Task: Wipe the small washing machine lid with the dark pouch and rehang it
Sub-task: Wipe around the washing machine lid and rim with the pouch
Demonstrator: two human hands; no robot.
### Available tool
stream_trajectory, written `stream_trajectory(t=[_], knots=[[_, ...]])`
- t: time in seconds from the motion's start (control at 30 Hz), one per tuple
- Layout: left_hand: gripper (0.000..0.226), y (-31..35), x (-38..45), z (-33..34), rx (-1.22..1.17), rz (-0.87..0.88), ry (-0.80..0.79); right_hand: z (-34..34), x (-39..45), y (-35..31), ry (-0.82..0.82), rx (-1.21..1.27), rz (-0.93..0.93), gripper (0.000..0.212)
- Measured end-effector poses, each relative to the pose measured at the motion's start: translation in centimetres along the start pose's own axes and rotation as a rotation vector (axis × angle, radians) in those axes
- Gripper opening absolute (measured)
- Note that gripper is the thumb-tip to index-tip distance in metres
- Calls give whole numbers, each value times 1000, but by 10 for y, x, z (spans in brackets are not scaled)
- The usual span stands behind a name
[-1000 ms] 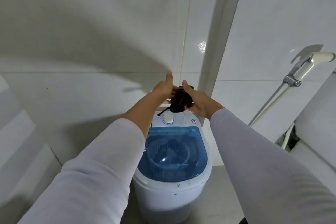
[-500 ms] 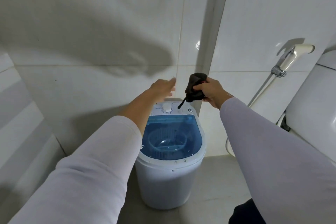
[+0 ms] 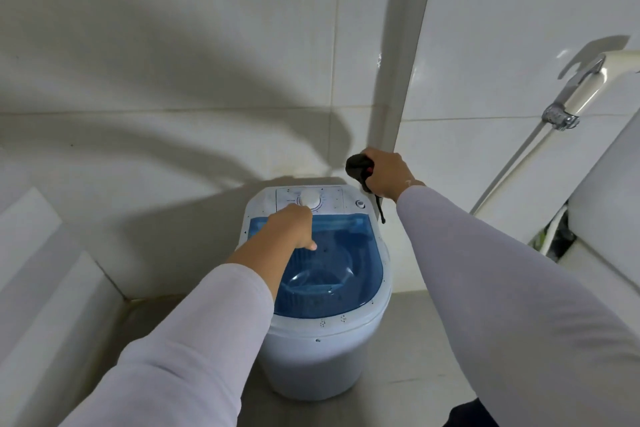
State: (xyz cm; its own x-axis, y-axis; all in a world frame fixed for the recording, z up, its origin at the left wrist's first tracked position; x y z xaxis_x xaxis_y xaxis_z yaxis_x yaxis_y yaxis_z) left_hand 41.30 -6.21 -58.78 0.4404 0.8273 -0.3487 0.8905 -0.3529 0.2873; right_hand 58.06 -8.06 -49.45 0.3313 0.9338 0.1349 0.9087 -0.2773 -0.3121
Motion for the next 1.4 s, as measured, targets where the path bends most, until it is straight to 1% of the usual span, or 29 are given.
stream_trajectory(t=[0.17,0.3,0.4,0.6,0.73,0.87,1.1,1.27,1.4], knots=[[66,-4,12,6,26,-15,0,27,23,1,-17,-44,-16,43],[59,-3,17,8,48,-24,13,43,38,5,-15,-45,-19,45],[57,-3,19,9,58,-28,10,59,46,5,-55,-74,-29,48],[63,-1,23,9,102,-15,3,78,47,2,-87,-123,-65,51],[60,0,22,9,114,-16,-8,78,40,0,-81,-148,-90,49],[61,0,21,9,118,-11,-11,80,33,2,-101,-167,-119,49],[62,0,19,11,125,-16,-21,83,13,-2,-128,-246,-224,43],[63,0,20,11,140,-22,-37,80,2,2,-143,-269,-255,40],[64,0,19,11,131,-22,-33,77,-6,4,-144,-245,-244,38]])
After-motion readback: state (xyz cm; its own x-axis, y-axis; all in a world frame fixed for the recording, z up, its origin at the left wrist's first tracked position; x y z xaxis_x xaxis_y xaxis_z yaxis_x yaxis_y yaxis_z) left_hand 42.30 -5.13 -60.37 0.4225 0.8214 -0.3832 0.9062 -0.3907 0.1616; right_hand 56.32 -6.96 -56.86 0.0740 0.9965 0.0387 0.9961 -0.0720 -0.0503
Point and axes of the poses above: each hand's wrist, its own x-axis towards the middle knuckle, its own z-axis out of the palm, y = z × x, the point moved 10 cm from there along x, towards the middle knuckle, and after that the axes turned 12 degrees about -x, right-handed, at the moved point
